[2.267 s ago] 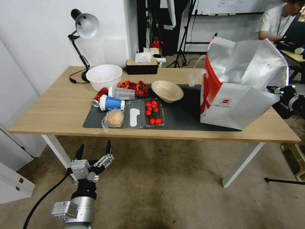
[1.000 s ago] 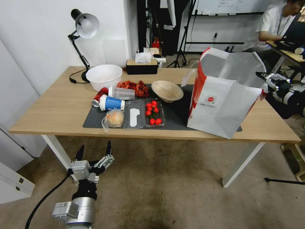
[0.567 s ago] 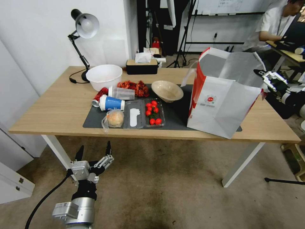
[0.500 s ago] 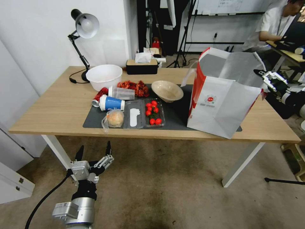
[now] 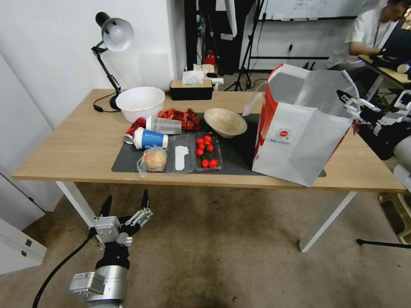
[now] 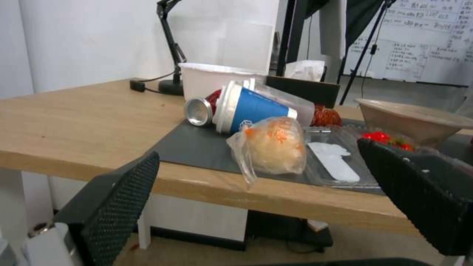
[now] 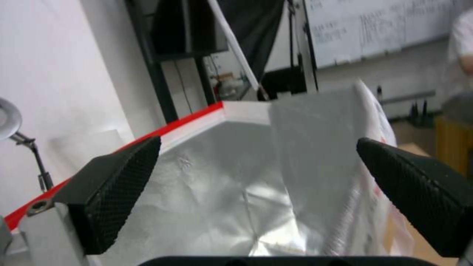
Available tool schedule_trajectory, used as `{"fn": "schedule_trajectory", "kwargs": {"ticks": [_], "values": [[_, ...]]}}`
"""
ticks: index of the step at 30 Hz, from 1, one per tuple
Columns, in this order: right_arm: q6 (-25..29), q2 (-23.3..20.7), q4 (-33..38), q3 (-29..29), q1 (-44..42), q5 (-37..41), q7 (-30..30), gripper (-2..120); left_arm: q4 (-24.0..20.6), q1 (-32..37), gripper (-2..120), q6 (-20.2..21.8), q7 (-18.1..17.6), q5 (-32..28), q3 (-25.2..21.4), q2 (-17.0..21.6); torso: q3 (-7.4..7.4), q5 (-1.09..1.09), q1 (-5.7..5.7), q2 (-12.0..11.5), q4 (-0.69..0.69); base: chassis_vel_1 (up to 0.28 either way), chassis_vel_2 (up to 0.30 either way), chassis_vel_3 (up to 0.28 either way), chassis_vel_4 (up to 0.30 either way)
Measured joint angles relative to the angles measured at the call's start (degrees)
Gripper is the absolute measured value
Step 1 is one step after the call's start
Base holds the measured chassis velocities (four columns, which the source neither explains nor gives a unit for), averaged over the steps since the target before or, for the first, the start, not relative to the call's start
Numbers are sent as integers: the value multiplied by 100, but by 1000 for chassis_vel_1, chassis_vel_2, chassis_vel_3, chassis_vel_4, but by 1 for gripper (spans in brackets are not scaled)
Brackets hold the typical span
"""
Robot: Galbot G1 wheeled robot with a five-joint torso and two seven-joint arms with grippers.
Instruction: Pick up the food delivery bag from the floor and place it on the table.
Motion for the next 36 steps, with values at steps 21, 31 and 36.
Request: {"fn": "schedule_trajectory", "kwargs": {"ticks": [21, 31, 36], "values": [[1043, 9, 382, -218, -189, -1787, -582, 100, -66, 19, 100, -94, 2, 15, -6, -30, 0, 0, 0, 0, 0, 0, 0, 0, 0], [1244, 177, 755, -30, -463, -2075, -596, 100, -84, 15, 100, -208, 76, 20, -5, -50, 0, -1, 0, 0, 1, 0, 0, 0, 0], [1258, 556, 1269, -29, -682, -2281, -400, 100, -133, 21, 100, -284, 128, 18, -23, -67, 0, -1, 0, 0, 1, 0, 0, 0, 0]]}}
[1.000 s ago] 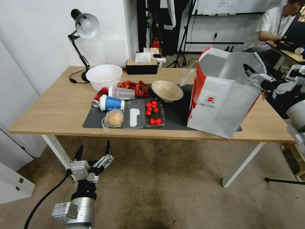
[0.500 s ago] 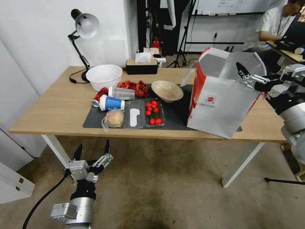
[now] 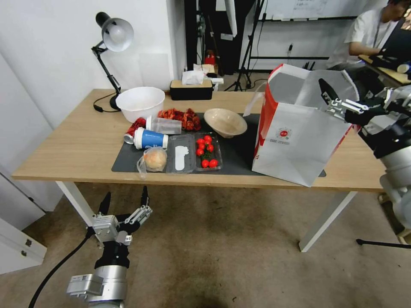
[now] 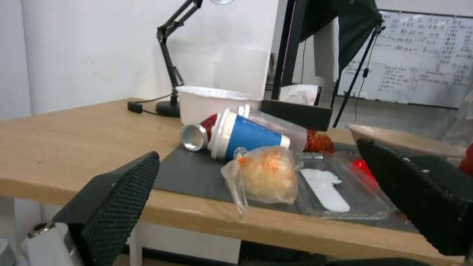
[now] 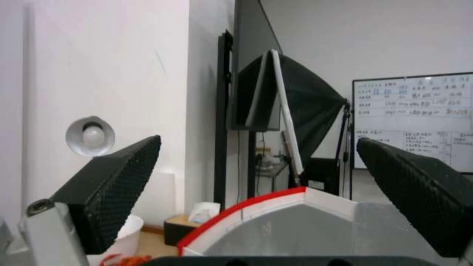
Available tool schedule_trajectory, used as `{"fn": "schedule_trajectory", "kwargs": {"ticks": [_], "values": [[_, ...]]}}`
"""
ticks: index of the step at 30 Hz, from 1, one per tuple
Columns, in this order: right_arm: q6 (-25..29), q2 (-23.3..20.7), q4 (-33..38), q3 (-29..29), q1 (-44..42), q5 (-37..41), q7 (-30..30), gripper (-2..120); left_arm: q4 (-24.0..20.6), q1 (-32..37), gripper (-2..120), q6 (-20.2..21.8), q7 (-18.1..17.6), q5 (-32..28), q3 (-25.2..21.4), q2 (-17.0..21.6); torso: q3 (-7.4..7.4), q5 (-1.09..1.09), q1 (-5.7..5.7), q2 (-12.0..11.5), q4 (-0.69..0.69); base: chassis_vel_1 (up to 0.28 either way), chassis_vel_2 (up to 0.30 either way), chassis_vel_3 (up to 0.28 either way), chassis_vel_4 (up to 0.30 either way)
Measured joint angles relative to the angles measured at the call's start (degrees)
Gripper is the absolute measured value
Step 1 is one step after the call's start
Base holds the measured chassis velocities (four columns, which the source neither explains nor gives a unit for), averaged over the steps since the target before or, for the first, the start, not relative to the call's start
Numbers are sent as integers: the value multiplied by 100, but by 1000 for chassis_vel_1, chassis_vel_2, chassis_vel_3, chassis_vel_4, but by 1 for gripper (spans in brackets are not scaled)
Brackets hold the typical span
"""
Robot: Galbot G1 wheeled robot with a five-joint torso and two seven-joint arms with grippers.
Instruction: Pick up the food delivery bag from the floor and place it on the table.
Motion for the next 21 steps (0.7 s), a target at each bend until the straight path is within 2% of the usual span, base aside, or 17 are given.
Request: {"fn": "schedule_trajectory", "kwargs": {"ticks": [2, 3, 6, 7, 10, 11, 12, 15, 21], "values": [[2, 269, 268, -17, -198, -250, 110, 100, -17, 5, 100, -35, 47, 0, -12, -2, 0, 1, 0, 0, 0, 0, 0, 0, 0], [2, 269, 268, -17, -198, -250, 110, 100, -17, 5, 100, -35, 47, 0, -12, -2, 0, 1, 0, 0, 0, 0, 0, 0, 0], [31, 745, 625, -150, -686, -799, 227, 100, -19, 1, 100, -99, 139, 1, -9, -7, 0, -1, 0, 0, 0, 0, 0, 0, 0], [31, 745, 625, -150, -686, -799, 227, 100, -19, 1, 100, -99, 139, 1, -9, -7, 0, -1, 0, 0, 0, 0, 0, 0, 0], [165, 1493, 686, -362, -1309, -1629, 227, 100, -20, -8, 100, -143, 195, 23, 13, -21, 0, 2, 0, 0, -2, 0, 0, 0, 0], [201, 1676, 687, -433, -1438, -1800, 211, 100, -20, -8, 100, -147, 203, 29, 17, -21, 0, 1, 0, 0, -2, 0, 0, 0, 0], [201, 1676, 687, -433, -1438, -1800, 211, 100, -20, -8, 100, -147, 203, 29, 17, -21, 0, 1, 0, 0, -2, 0, 0, 0, 0], [365, 2268, 686, -772, -1818, -2365, 130, 100, -27, -8, 100, -165, 235, 39, 32, -21, 0, 0, 0, 1, -2, 0, 0, 0, 0], [540, 2787, 678, -1227, -1978, -3002, 97, 100, -46, 0, 100, -203, 277, 59, 56, -23, 0, 0, 0, 0, -1, 0, 0, 0, 0]]}}
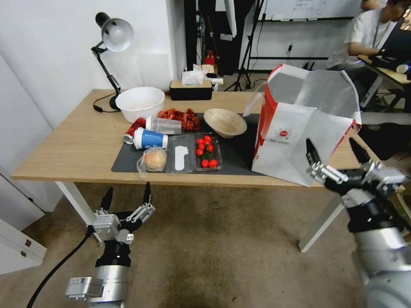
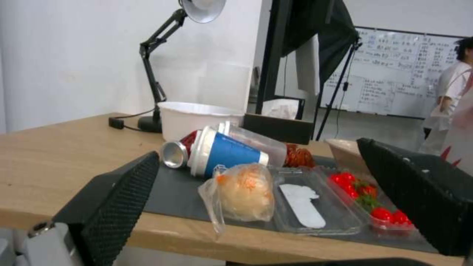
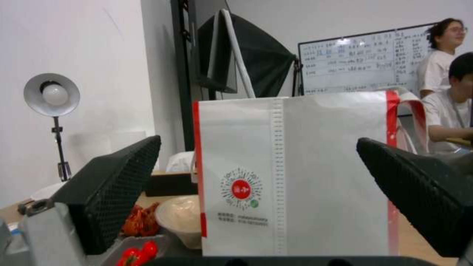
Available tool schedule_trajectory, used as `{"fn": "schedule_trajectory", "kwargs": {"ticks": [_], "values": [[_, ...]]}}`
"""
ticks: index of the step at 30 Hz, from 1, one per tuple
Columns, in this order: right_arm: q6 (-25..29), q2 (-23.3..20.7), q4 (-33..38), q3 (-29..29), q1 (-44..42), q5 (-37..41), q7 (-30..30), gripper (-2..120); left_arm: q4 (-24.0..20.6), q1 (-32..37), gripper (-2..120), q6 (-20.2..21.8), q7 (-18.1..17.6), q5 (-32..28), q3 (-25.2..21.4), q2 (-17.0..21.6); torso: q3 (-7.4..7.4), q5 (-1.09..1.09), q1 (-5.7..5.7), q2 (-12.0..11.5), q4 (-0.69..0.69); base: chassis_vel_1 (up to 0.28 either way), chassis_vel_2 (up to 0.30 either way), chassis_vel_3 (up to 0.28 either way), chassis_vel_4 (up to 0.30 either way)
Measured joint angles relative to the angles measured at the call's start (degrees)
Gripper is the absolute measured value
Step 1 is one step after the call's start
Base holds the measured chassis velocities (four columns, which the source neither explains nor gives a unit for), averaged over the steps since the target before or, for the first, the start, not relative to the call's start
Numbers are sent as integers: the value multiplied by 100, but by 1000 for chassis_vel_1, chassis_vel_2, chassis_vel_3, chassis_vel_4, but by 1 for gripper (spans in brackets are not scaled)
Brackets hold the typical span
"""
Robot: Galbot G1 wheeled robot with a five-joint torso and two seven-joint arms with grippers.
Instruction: Pick up the food delivery bag from the floor and place it on the table.
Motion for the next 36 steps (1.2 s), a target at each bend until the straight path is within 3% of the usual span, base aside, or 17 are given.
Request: {"fn": "schedule_trajectory", "kwargs": {"ticks": [15, 36], "values": [[353, 1147, -492, -1132, -60, -1849, 93, 100, 83, -7, 100, -70, -117, 273, 120, -45, 1, 0, 0, 0, 0, 0, 0, 0, 0], [895, 1926, -1705, -1961, 128, -2896, 426, 100, 293, -69, 100, 15, -145, 416, 163, -59, 1, 0, 0, 0, 0, 0, 0, 0, 0]]}}
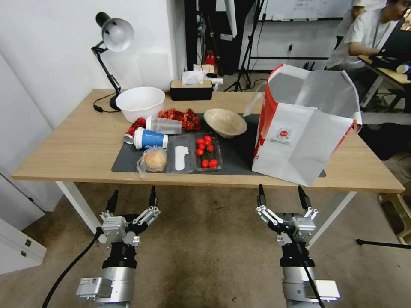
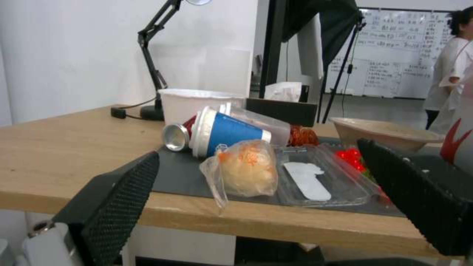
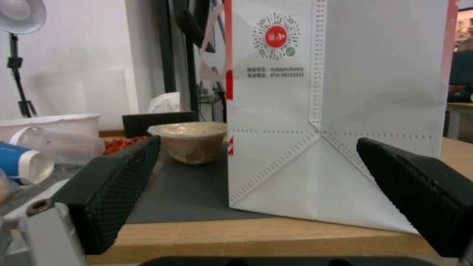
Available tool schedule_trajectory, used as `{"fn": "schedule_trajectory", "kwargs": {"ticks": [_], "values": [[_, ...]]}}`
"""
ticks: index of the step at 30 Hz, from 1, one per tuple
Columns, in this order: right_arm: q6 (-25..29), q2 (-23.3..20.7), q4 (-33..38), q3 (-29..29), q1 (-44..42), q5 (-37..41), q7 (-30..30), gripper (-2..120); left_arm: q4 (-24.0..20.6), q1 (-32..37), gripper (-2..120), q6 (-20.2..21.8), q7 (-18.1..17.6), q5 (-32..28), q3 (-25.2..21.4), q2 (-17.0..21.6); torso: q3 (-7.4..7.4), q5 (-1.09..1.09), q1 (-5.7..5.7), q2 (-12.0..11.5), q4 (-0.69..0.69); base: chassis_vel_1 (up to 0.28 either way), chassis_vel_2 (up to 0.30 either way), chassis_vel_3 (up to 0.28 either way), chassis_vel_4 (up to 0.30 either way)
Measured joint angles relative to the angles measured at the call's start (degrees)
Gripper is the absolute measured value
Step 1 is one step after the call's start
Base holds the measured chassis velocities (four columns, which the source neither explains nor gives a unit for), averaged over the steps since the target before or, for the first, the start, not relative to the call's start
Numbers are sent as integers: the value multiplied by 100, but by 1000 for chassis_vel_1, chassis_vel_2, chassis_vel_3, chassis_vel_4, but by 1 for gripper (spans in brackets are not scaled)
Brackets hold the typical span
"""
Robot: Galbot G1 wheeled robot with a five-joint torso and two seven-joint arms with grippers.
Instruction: Pick up the food delivery bag from the floor and place it on the table.
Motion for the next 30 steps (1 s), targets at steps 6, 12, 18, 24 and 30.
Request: {"fn": "schedule_trajectory", "kwargs": {"ticks": [6, 12, 18, 24, 30], "values": [[-24, 90, -89, -75, -3, -20, 43, 100, 40, -24, 100, -5, -13, 41, 31, -3, 0, 0, 0, 0, 0, 0, 0, 0, 0], [-11, 187, -156, -163, -51, -84, 56, 100, 54, -48, 100, -2, -92, 49, 40, -15, 0, 0, 0, 0, 0, 0, 0, 0, 0], [98, 248, -204, -231, -146, -172, 11, 100, 71, -68, 100, -1, -118, 53, 40, -28, 0, 0, 0, 0, 0, 0, 0, 0, 0], [115, 242, -199, -221, -193, -176, 11, 100, 98, -76, 100, 2, -126, 64, 57, -33, 0, 0, 0, 0, 0, 0, 0, 0, 0], [140, 224, -190, -211, -227, -151, 5, 100, 104, -80, 100, -2, -119, 65, 50, -31, 0, 0, 0, 0, 0, 0, 0, 0, 0]]}}
